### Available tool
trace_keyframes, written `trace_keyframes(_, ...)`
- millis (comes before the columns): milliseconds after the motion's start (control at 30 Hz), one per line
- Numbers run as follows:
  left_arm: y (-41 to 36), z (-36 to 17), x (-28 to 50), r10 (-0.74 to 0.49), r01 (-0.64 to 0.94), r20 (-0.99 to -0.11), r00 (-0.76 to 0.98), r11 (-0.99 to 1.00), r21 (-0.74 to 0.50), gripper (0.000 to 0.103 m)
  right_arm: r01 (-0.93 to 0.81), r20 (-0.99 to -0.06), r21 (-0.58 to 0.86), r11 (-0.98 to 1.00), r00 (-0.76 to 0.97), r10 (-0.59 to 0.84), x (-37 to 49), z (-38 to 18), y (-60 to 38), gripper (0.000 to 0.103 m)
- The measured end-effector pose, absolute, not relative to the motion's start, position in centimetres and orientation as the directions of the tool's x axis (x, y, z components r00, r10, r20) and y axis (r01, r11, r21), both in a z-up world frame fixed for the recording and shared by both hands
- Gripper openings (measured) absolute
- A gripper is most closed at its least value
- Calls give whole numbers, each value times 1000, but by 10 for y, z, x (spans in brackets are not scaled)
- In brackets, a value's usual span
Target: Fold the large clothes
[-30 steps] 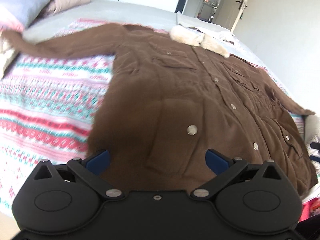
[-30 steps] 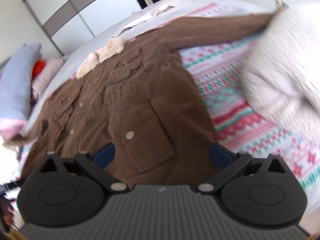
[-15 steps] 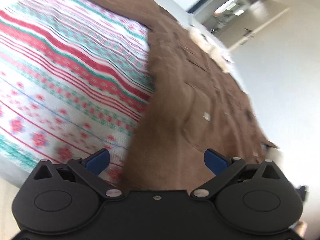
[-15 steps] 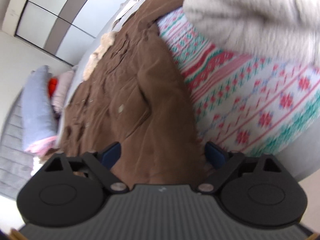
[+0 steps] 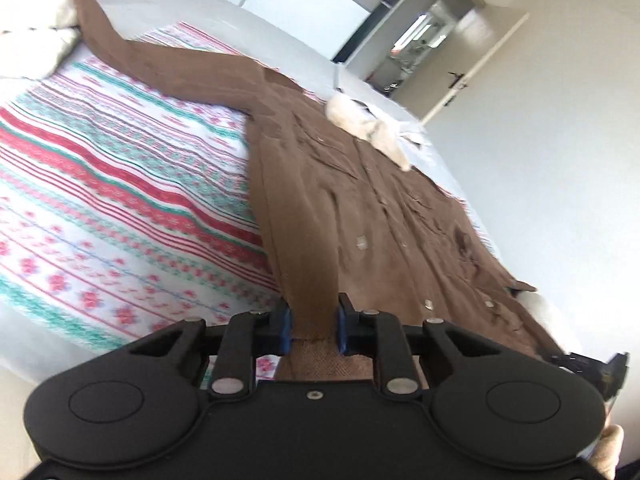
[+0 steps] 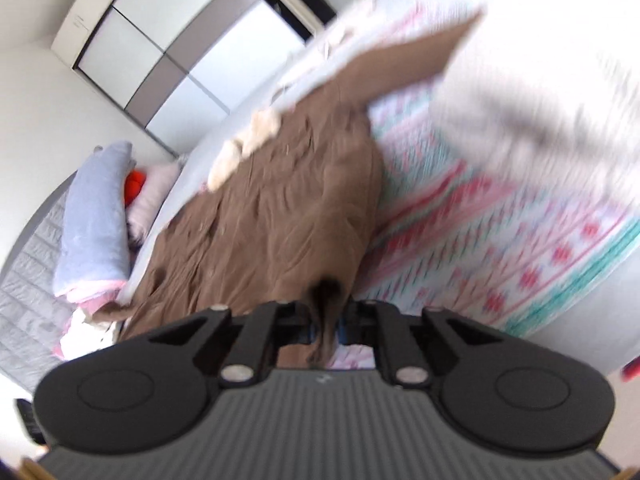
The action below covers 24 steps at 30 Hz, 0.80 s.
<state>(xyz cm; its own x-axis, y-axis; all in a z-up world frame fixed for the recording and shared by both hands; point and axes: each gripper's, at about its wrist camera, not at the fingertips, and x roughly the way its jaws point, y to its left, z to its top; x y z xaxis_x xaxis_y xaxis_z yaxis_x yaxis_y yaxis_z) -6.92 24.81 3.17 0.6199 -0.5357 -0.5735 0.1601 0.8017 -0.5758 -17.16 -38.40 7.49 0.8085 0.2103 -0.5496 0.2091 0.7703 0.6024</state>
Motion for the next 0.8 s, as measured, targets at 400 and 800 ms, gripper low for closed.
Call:
trace_keyframes(400,190,18,-70,-188,200,-795,576,976,-86,54,351,-786,187,918,614,-74,-149,56,-351,47)
trace_keyframes(800,114,49,17,-256,249,-592,764,964,-95,95,135,-572,76,988,817,-68,-47,106,-269,91)
